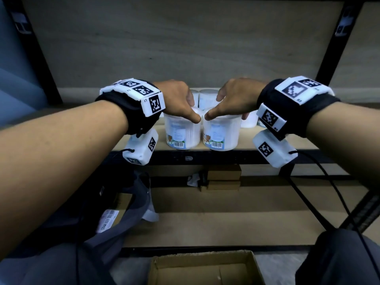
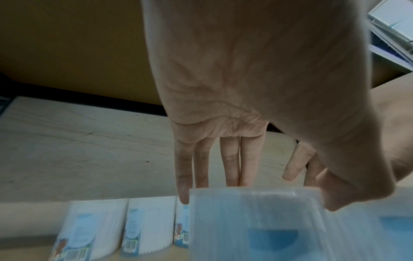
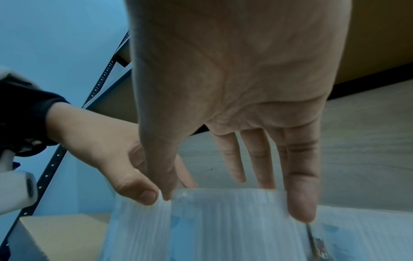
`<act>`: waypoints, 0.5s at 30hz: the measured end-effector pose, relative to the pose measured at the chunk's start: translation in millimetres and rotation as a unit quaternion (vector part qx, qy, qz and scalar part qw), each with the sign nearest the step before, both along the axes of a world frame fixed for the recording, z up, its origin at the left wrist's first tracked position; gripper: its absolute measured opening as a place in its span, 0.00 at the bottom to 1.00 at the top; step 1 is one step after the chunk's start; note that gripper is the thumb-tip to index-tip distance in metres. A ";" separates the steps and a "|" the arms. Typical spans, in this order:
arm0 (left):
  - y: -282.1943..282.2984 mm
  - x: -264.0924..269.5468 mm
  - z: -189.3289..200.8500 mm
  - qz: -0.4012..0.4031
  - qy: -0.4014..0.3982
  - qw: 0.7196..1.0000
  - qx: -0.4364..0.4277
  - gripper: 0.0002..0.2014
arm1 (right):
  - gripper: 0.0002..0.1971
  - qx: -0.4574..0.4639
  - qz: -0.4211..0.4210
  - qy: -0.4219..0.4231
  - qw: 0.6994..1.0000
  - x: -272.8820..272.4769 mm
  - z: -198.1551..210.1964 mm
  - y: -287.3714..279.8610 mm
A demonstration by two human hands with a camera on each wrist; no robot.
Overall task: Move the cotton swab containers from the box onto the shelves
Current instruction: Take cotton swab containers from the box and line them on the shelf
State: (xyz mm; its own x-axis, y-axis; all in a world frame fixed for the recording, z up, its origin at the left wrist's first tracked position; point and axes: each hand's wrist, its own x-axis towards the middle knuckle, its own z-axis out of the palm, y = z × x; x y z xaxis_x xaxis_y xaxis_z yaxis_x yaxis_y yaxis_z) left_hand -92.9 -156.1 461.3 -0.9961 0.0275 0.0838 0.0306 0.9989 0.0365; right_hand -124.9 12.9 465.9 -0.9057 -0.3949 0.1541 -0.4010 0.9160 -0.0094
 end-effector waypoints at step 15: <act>-7.0 4.3 -4.3 -0.037 0.038 0.998 0.032 0.29 | 0.34 0.035 0.039 -0.001 0.999 4.3 -0.4 5.1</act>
State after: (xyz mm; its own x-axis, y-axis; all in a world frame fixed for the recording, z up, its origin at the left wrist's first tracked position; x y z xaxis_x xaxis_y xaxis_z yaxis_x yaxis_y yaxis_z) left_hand -88.6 -163.1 457.0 -0.9820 0.0936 0.1639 0.1100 0.9895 0.0941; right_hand -120.7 18.0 465.5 -0.8719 -0.4740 0.1226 -0.4712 0.8804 0.0526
